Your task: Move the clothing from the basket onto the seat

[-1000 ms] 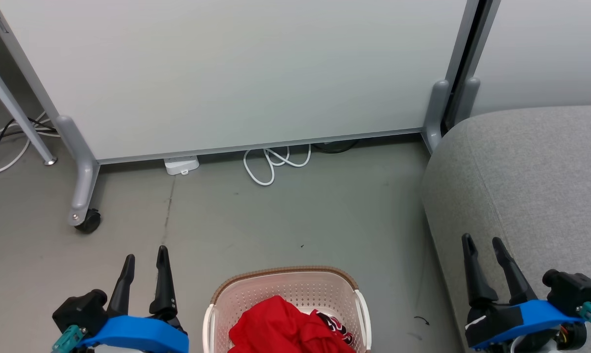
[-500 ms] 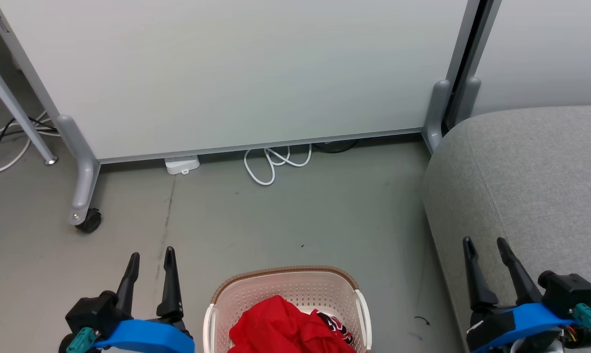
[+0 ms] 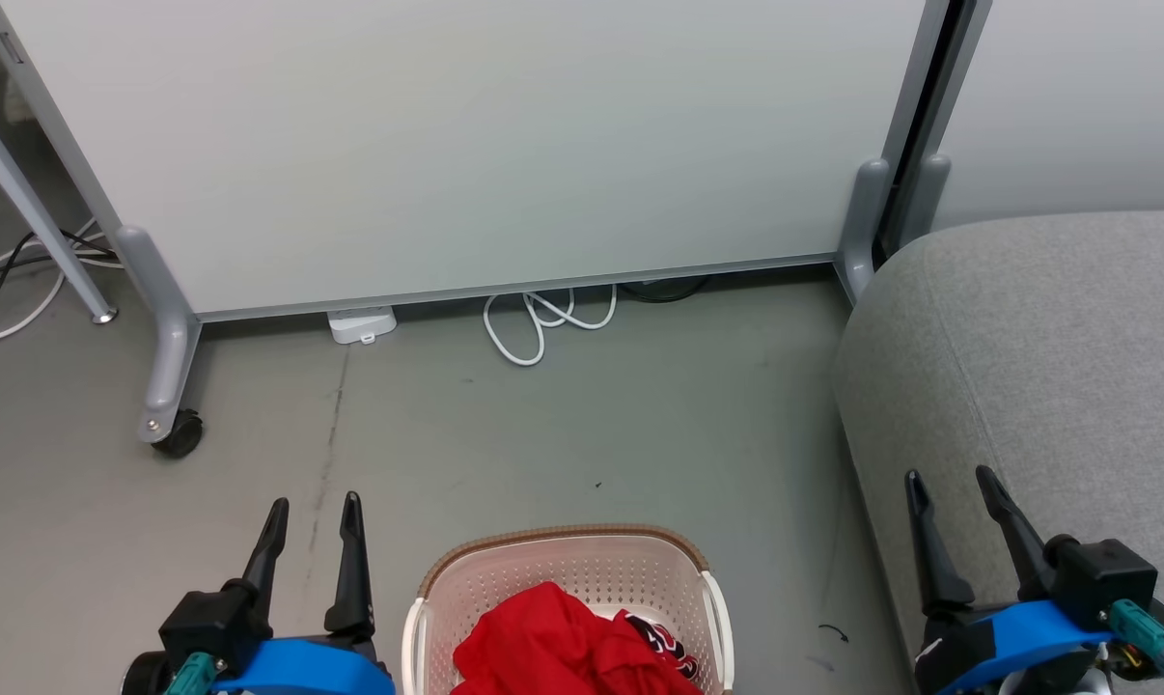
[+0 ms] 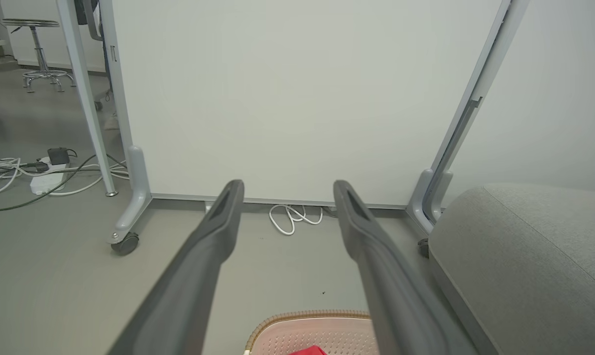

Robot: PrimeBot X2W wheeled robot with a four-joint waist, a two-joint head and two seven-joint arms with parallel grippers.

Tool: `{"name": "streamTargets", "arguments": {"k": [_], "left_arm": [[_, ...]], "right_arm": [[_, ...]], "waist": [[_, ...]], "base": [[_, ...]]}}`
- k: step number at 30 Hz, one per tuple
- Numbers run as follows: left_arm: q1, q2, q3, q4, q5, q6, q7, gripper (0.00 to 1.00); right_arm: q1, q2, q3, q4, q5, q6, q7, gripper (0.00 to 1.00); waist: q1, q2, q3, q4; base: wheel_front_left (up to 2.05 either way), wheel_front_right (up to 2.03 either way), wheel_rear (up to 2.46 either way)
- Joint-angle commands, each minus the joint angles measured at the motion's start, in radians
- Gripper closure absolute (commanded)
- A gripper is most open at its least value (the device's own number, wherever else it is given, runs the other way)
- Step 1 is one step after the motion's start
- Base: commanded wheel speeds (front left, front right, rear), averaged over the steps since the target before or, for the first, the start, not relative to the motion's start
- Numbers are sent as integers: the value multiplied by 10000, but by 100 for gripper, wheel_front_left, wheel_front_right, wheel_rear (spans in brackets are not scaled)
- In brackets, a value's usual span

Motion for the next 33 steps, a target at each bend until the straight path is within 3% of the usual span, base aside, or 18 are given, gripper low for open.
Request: {"name": "streamTargets", "arguments": {"k": [1,24,33], "left_arm": [[41,15,-21,3,205,-17,-98,0],[87,-124,-63,265,1688,-130,-528,0],[74,-161,21,285,1724,-188,-516,0]], "right_arm": [[92,-71,-18,-52,-232,21,-87,0],[153,-83,8,-80,-1936,26,-481,0],[167,-82,-7,-81,-1889,18,-466,0]], "waist": [[0,0,-1,4],[0,0,40,44],[0,0,52,59]], "base": [[0,0,0],[0,0,0],[0,0,0]]}}
